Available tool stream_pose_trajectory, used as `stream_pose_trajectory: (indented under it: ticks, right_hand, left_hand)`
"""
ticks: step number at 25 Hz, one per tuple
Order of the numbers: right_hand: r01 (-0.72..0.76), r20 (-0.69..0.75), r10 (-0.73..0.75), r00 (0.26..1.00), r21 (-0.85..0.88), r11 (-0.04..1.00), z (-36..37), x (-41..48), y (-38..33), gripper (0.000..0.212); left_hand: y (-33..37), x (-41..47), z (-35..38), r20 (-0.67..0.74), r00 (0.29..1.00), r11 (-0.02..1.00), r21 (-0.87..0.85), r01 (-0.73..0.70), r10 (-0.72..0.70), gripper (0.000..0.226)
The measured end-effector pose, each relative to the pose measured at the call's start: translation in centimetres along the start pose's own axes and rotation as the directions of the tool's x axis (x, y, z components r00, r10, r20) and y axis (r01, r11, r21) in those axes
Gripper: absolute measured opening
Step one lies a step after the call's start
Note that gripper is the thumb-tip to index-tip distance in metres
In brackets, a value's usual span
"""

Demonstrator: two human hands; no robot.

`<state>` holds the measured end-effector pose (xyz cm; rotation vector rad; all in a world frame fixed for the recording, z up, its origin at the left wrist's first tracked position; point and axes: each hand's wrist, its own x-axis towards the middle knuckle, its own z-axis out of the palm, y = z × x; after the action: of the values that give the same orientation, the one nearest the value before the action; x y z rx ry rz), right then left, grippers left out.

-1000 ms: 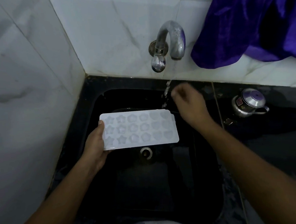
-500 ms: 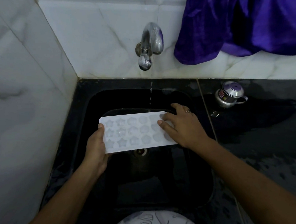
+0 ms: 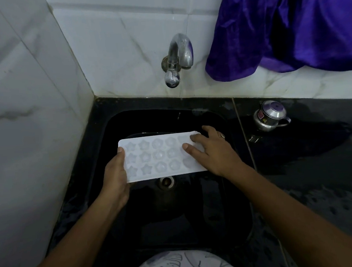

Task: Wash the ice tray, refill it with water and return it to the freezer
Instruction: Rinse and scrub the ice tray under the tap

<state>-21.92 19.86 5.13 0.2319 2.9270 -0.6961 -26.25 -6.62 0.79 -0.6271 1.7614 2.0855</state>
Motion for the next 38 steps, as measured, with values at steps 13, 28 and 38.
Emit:
stream_pose_trajectory:
  ticks: [13,28,38]
  right_hand:
    - [0.004,0.001,-0.004,1.000,-0.061,0.998,0.2,0.2,-0.4,0.062]
    - [-0.018,0.037,0.017,0.999,0.026,1.000,-0.2,0.2,-0.1,0.062]
    - [-0.028,0.053,0.028,0.998,0.015,0.999,-1.0,0.2,0.3,0.054]
  left_hand:
    - [0.0,0.0,0.1,-0.007,1.000,0.999,-0.032,0.015,-0.015,0.043]
    - [-0.1,0.1,0.2,0.001,1.000,0.999,-0.045,0.007,-0.007,0.044]
    - [-0.2,0.0,0.1,0.005,1.000,0.998,-0.057,0.010,-0.010,0.044]
